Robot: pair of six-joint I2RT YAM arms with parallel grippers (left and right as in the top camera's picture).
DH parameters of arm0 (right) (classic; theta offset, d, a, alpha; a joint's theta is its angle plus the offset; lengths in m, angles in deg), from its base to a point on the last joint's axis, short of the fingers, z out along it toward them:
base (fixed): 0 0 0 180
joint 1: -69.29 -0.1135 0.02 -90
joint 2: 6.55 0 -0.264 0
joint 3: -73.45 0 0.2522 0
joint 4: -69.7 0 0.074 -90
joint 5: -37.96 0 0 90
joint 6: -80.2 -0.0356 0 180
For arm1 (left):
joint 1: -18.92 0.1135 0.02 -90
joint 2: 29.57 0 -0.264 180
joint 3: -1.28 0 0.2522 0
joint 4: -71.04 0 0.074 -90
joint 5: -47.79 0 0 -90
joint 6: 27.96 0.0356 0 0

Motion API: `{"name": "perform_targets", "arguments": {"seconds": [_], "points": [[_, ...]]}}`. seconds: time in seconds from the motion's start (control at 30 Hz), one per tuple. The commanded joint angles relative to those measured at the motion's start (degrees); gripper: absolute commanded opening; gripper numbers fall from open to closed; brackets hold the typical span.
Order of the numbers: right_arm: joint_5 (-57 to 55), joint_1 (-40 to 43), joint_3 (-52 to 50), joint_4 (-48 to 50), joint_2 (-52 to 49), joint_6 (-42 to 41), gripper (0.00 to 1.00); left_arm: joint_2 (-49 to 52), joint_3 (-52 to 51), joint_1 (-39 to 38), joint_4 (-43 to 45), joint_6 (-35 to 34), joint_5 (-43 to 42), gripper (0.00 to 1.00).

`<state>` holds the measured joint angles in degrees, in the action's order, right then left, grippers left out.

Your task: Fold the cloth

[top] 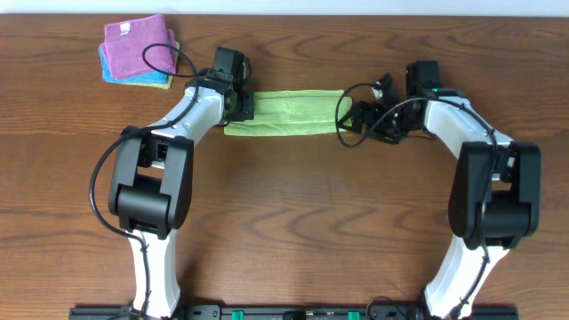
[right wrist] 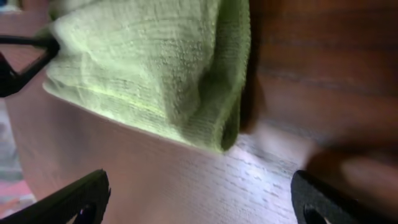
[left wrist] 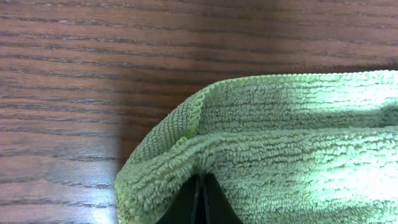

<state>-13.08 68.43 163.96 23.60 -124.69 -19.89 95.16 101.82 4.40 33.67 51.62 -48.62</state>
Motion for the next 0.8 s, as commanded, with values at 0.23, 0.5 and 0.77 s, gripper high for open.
{"name": "perform_targets", "arguments": {"seconds": [0.23, 0.5, 0.77], "points": [[4.2, -3.0, -1.3, 10.9, -6.3, -10.4, 0.9, 3.5, -0.5, -0.6, -0.6, 1.0, -0.7, 0.06], [0.9, -5.4, -1.3, 12.9, -9.3, -11.6, 0.76, 3.5, -0.5, -0.6, -1.4, 1.0, -0.7, 0.06], [-6.7, -4.9, -1.0, 12.9, -9.3, -11.7, 0.68, 3.5, -0.5, -0.6, -2.0, 1.0, -0.7, 0.06]]}}
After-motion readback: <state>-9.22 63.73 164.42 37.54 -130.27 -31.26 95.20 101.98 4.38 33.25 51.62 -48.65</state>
